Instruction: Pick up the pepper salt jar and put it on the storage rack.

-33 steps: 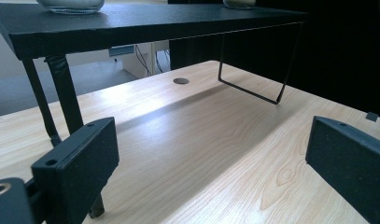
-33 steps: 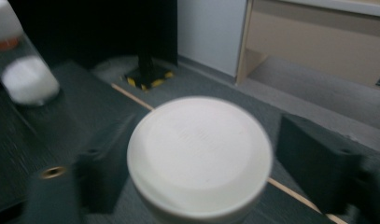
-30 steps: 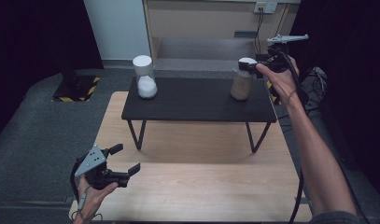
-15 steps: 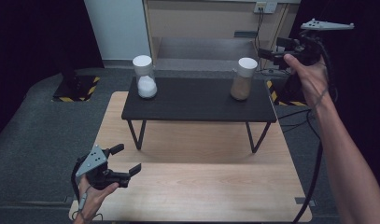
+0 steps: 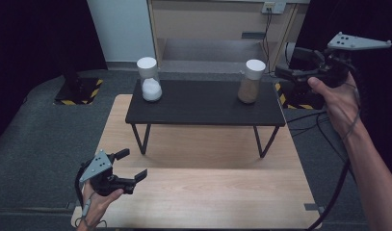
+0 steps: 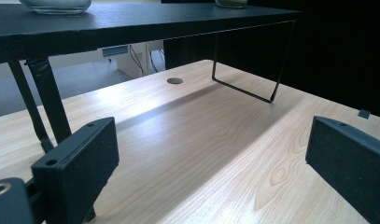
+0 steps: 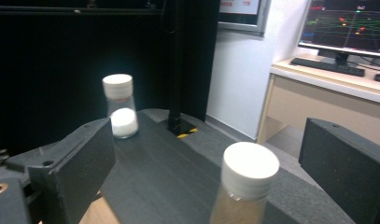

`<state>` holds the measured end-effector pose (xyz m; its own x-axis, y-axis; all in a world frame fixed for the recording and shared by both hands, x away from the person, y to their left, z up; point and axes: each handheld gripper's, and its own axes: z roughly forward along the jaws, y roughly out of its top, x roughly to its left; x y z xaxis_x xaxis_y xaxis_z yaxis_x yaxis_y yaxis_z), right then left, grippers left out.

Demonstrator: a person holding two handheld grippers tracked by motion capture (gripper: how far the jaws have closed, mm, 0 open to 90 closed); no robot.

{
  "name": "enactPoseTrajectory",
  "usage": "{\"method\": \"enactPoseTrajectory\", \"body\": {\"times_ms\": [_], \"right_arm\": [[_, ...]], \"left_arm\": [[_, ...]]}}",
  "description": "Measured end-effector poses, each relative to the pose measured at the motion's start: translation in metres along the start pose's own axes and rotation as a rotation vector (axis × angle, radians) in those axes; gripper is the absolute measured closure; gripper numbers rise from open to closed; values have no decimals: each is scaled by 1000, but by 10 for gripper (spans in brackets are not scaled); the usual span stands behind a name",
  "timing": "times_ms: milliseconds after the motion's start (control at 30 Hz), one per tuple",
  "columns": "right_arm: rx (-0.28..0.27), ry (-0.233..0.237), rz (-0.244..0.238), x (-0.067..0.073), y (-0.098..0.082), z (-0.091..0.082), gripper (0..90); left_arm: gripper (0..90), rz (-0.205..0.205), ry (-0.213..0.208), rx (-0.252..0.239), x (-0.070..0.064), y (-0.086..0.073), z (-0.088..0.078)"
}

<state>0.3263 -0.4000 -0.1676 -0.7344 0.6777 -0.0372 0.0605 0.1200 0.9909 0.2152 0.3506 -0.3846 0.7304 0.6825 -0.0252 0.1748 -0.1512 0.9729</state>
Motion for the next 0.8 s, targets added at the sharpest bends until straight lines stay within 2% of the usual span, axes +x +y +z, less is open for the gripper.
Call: {"method": "enactPoseTrajectory", "body": {"times_ms": [400, 633, 800], "right_arm": [[1, 67, -47, 23, -47, -16, 37], [8, 100, -44, 34, -70, -20, 37], [19, 104, -34, 42, -92, -22, 37]], "left_arm": [[13, 2, -2, -1, -1, 0, 1], [13, 4, -3, 0, -1, 0, 1], [13, 5, -3, -1, -1, 0, 1]]}}
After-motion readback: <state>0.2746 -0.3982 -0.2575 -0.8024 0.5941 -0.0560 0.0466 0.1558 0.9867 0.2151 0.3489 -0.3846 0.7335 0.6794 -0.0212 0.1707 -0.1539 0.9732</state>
